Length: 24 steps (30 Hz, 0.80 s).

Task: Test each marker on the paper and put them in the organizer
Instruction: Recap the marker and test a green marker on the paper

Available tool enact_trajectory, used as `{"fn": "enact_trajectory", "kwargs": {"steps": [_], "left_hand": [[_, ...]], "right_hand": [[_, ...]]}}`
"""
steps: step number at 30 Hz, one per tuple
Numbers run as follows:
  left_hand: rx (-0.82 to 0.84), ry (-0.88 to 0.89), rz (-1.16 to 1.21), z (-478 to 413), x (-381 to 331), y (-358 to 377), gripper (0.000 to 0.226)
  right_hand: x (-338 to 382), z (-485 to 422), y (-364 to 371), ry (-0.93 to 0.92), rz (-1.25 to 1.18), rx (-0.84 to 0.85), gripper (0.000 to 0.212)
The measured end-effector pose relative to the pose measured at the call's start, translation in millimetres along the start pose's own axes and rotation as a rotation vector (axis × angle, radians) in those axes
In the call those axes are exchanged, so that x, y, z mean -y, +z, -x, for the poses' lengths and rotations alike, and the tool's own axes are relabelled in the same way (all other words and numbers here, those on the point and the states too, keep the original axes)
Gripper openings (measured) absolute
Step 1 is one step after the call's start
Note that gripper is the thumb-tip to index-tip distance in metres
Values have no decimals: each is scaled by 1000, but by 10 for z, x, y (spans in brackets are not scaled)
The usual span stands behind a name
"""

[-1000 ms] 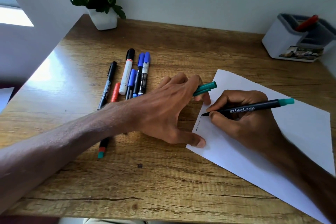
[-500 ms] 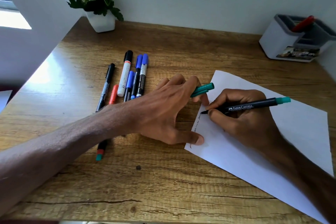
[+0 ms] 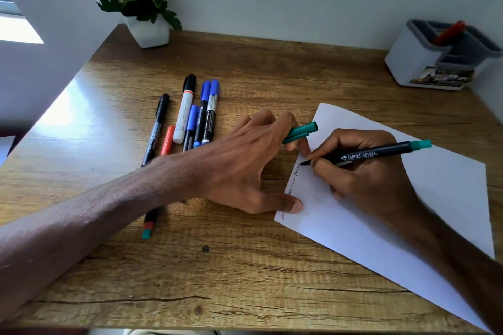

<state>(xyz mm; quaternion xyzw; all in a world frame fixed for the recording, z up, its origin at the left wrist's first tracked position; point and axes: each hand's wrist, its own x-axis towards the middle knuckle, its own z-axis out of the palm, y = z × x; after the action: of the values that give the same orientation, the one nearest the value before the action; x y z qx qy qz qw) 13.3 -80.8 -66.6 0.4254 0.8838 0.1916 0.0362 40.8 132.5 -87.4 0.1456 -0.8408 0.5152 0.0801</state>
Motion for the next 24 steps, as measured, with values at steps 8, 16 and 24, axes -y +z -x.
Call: {"fn": "enact_trajectory", "kwargs": {"steps": [8, 16, 24], "left_hand": [[-17, 7, -2, 5, 30, 16, 70], [5, -27, -16, -4, 64, 45, 68], [-288, -33, 38, -55, 167, 54, 33]], "right_hand": [[-3, 19, -15, 56, -6, -26, 13], [-29, 3, -53, 68, -92, -149, 12], [0, -39, -151, 6, -329, -228, 15]]}}
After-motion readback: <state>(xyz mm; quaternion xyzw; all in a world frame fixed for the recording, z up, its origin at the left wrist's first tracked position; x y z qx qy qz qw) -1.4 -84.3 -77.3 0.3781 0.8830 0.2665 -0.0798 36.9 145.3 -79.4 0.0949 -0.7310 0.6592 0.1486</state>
